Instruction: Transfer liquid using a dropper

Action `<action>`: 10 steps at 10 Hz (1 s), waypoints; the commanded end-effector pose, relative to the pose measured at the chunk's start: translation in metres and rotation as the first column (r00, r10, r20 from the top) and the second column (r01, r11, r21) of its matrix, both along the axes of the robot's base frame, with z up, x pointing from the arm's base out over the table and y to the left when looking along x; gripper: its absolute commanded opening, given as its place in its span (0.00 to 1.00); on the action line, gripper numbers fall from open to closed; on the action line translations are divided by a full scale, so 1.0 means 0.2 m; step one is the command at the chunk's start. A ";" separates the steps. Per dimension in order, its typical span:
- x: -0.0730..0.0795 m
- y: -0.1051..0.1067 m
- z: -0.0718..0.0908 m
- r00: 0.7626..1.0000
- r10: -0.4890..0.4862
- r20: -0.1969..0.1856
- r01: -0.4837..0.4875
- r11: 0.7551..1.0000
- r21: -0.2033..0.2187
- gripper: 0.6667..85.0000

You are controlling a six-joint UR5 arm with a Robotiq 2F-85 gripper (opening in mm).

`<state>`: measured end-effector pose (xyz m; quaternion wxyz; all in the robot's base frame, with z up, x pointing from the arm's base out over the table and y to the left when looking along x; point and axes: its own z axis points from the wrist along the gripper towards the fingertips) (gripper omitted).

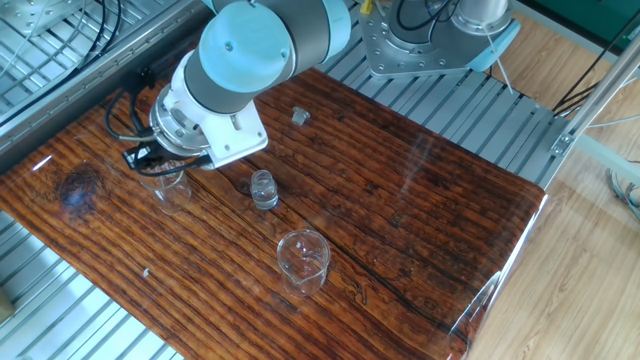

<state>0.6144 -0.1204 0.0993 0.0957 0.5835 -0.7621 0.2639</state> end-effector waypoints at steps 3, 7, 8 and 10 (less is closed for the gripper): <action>-0.01 0.01 -0.01 1.000 -0.016 0.001 0.016 1.000 0.023 0.02; -0.01 0.02 -0.02 1.000 -0.018 0.000 0.018 0.999 0.033 0.02; -0.01 0.02 -0.02 1.000 -0.017 0.002 0.017 0.999 0.033 0.02; -0.01 0.02 -0.02 1.000 -0.018 0.002 0.018 0.999 0.033 0.02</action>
